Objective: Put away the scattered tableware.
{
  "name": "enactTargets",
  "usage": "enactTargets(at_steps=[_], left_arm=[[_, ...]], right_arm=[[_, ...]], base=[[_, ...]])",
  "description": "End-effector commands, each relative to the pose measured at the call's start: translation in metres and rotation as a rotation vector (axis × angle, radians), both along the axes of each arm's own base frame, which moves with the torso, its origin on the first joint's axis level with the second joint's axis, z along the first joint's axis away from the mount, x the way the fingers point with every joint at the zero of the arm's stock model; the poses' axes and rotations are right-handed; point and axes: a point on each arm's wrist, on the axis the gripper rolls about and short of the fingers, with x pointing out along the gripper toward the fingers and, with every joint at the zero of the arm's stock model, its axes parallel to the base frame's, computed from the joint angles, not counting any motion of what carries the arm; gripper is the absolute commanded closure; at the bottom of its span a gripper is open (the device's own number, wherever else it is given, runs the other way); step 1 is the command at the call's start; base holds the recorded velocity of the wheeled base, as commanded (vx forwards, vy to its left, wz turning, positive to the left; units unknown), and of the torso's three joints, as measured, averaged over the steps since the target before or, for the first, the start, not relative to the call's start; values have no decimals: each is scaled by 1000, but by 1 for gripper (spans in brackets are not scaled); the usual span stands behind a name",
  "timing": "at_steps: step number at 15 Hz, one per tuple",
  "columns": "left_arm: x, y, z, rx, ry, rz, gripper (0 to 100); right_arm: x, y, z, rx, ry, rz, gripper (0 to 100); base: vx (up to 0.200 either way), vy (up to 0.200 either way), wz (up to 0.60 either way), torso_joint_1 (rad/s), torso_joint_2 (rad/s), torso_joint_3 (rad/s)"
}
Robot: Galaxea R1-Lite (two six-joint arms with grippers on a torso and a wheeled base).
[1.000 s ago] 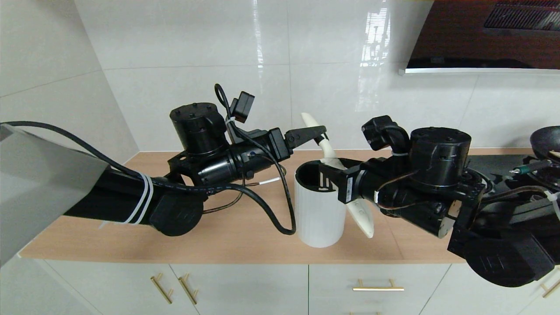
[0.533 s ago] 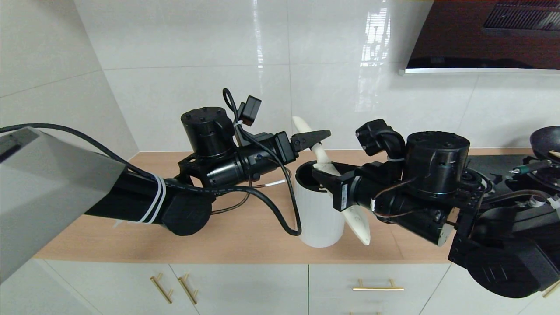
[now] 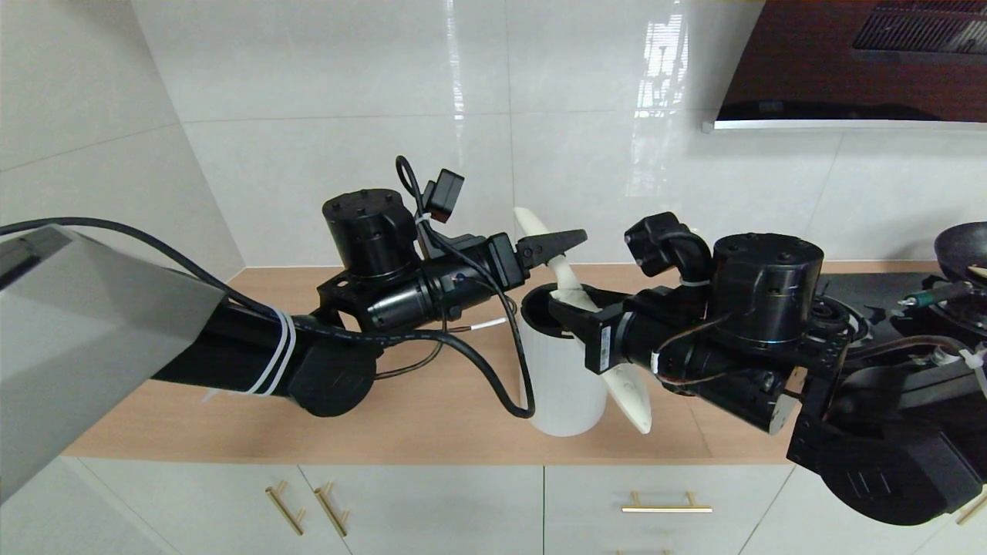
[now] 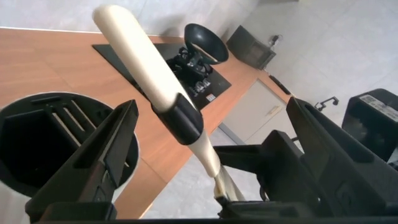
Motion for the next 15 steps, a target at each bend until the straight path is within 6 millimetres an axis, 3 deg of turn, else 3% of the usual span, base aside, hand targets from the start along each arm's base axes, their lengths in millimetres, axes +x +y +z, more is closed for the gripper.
enactTargets(at_steps=[1, 4, 5, 15], left_arm=[[-1, 0, 1, -1, -1, -1, 0], [0, -1, 2, -4, -5, -1, 0], [0, -1, 1, -3, -4, -1, 100], [3, -2, -1, -1, -1, 1, 100]], right_arm=[[-1, 2, -2, -4, 4, 5, 100], [-1, 2, -2, -5, 5, 8, 100], [-1, 2, -2, -5, 5, 8, 100], [-3, 3, -2, -4, 4, 10, 100]], base=[[0, 0, 0, 0, 0, 0], [0, 0, 0, 0, 0, 0], [0, 0, 0, 0, 0, 0], [0, 0, 0, 0, 0, 0]])
